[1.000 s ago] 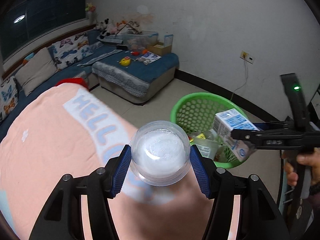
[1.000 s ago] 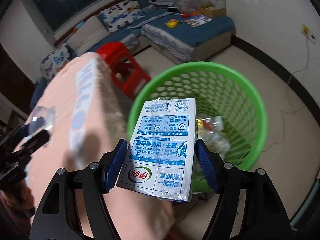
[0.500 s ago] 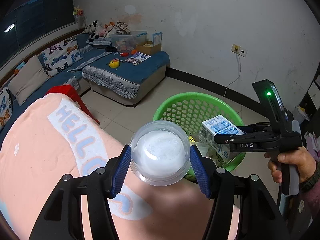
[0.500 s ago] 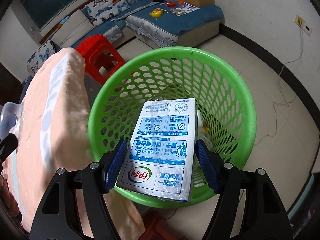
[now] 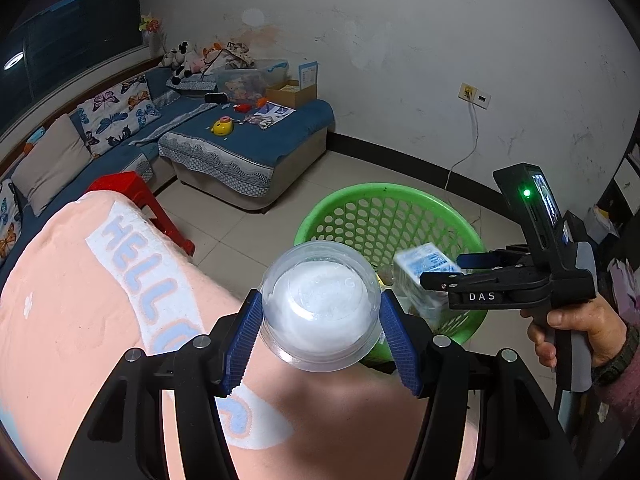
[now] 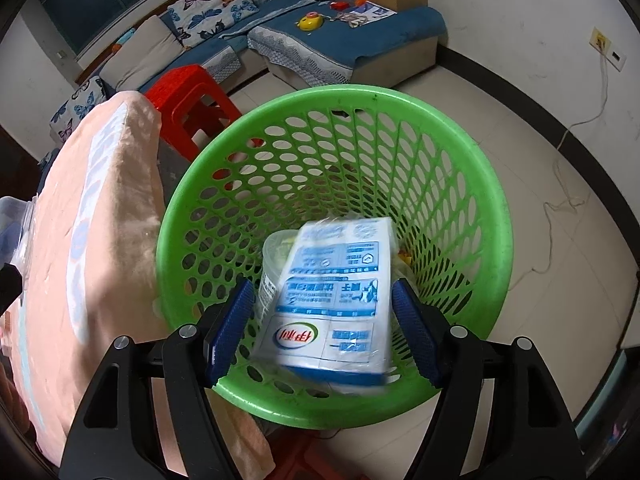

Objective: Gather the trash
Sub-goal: 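Open the right gripper to drop the milk carton into the basket, then lower the clear dome lid into the basket and open the left gripper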

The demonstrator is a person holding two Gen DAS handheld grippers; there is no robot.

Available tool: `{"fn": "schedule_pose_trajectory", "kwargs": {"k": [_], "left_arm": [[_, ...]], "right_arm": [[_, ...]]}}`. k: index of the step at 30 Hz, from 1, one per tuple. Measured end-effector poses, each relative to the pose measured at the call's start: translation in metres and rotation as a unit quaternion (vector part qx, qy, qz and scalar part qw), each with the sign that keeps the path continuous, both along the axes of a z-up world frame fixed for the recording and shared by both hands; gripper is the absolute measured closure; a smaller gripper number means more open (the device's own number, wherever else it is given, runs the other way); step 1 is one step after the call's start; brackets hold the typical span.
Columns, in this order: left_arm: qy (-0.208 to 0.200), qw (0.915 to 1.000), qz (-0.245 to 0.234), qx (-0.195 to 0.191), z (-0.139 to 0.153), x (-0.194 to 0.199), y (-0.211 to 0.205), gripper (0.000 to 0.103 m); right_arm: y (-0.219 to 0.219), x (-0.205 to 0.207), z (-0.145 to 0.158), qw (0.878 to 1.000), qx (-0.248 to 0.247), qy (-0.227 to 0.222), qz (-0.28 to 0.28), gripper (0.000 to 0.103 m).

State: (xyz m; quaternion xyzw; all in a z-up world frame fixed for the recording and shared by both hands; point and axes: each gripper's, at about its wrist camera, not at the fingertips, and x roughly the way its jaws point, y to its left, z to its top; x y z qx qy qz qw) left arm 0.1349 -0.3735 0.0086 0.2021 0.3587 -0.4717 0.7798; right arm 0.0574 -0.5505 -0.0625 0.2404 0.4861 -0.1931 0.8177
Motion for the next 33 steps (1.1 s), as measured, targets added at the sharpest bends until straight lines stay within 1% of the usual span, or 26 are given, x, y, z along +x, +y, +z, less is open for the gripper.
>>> {"fn": "schedule_pose_trajectory", "kwargs": {"k": [5,11,19,23,29,33], "left_arm": [[0.000,1.0000,-0.002,0.001,0.000,0.002,-0.004,0.045],[0.005,1.0000,-0.004,0.002,-0.004,0.003,-0.014,0.045],[0.017,0.9997,-0.013,0.008,-0.015,0.005,-0.041,0.045],[0.018,0.9995,-0.019,0.018,-0.024,0.002,-0.057,0.045],[0.030,0.9989,-0.022,0.028,-0.039,0.001,-0.076,0.045],[0.029,0.9987,-0.023,0.036,-0.046,0.000,-0.082,0.045]], "right_arm": [[0.000,-0.004,0.005,1.000,0.000,-0.009,0.002,0.030],[0.000,-0.018,0.017,1.000,-0.007,-0.025,0.000,0.029],[-0.003,-0.045,0.034,0.999,-0.024,-0.037,-0.014,0.028],[-0.002,-0.059,0.040,0.998,-0.034,-0.043,-0.019,0.028],[-0.004,-0.069,0.037,0.998,-0.027,-0.048,-0.025,0.027],[-0.007,-0.072,0.033,0.998,-0.024,-0.047,-0.029,0.027]]}}
